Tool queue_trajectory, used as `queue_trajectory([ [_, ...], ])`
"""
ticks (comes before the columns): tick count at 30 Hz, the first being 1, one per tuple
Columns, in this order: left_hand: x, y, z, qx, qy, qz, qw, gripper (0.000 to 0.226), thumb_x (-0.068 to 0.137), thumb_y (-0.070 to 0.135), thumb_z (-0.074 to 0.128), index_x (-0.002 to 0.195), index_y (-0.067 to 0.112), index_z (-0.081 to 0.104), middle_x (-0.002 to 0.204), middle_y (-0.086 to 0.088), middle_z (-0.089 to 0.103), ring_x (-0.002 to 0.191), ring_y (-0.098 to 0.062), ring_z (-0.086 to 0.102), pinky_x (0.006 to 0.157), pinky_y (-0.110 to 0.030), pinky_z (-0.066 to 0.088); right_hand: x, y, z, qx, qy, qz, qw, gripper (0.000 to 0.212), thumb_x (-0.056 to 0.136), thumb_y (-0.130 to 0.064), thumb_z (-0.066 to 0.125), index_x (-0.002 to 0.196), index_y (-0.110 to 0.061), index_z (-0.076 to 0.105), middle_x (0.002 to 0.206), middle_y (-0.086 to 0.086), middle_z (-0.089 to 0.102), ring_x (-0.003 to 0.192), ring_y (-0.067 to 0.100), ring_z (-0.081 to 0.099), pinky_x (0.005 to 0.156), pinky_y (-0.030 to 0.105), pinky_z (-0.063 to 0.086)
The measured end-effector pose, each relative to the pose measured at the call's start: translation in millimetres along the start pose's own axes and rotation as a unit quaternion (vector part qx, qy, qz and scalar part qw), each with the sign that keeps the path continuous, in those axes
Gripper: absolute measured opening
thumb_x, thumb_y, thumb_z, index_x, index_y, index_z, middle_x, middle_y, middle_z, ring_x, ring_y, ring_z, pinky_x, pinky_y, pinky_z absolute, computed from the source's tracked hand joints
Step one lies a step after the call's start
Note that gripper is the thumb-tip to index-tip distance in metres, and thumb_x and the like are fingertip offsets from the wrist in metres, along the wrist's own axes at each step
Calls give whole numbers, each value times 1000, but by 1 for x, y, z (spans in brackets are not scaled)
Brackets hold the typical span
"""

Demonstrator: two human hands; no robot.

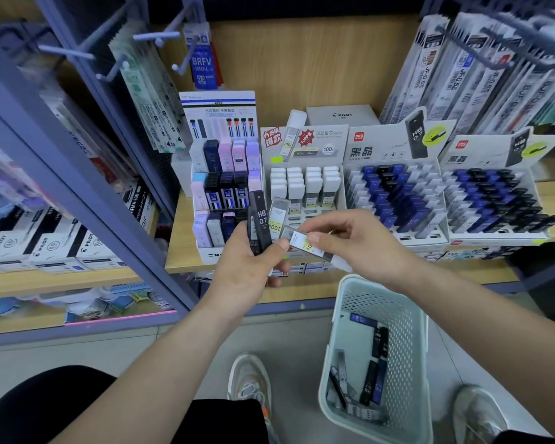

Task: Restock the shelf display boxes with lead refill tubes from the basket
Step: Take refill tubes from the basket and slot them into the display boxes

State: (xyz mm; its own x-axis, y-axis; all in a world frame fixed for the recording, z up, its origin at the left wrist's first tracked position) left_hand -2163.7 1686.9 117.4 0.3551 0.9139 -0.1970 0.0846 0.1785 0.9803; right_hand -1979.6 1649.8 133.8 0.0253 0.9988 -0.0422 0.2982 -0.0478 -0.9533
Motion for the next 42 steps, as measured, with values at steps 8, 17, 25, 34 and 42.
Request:
queue_trajectory([
  [8,4,0,-3,-3,30,5,1000,24,98,13,62,120,10,53,95,-3,68,58,-7,60,50,-24,48,-5,2,-4,3,-22,63,998,28,81,-9,80,104,-14,65,95,5,65,64,16,63,64,33,55],
  [17,1,-11,-2,16,1,-63,998,23,95,15,66,114,13,54,110,-16,69,62,-10,62,52,-24,51,11,3,-32,139,209,31,968,20,84,1,75,95,-13,66,85,8,75,76,26,72,70,33,61],
  [25,3,-13,-5,29,-12,-68,997,24,95,11,66,116,12,57,100,-15,70,62,-11,63,53,-26,50,56,9,-46,-208,206,-54,955,11,87,-15,75,90,-21,66,79,-14,64,69,6,66,69,23,52],
  [34,6,-13,-12,22,-1,-72,997,26,94,13,68,117,14,57,104,-13,72,63,-12,64,55,-26,51,67,15,-43,-305,162,-94,934,7,89,-17,74,94,-21,70,85,-5,68,77,11,65,74,17,51],
  [42,5,-13,-12,14,-1,-70,997,24,94,12,67,115,13,57,100,-10,71,62,-11,62,54,-25,50,74,28,-39,-360,170,-170,901,17,94,-8,65,106,-9,76,99,1,63,90,10,54,87,24,42],
])
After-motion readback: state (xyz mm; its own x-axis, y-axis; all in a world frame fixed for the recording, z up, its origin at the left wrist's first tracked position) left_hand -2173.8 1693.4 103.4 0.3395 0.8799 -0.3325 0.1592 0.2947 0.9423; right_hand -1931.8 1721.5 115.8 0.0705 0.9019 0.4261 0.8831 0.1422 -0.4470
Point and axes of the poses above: each hand's wrist, its own x-axis towards the middle knuckle, its own z-axis out of the palm, y = z × x, the point moved 1 cm from there along x, towards the middle knuckle
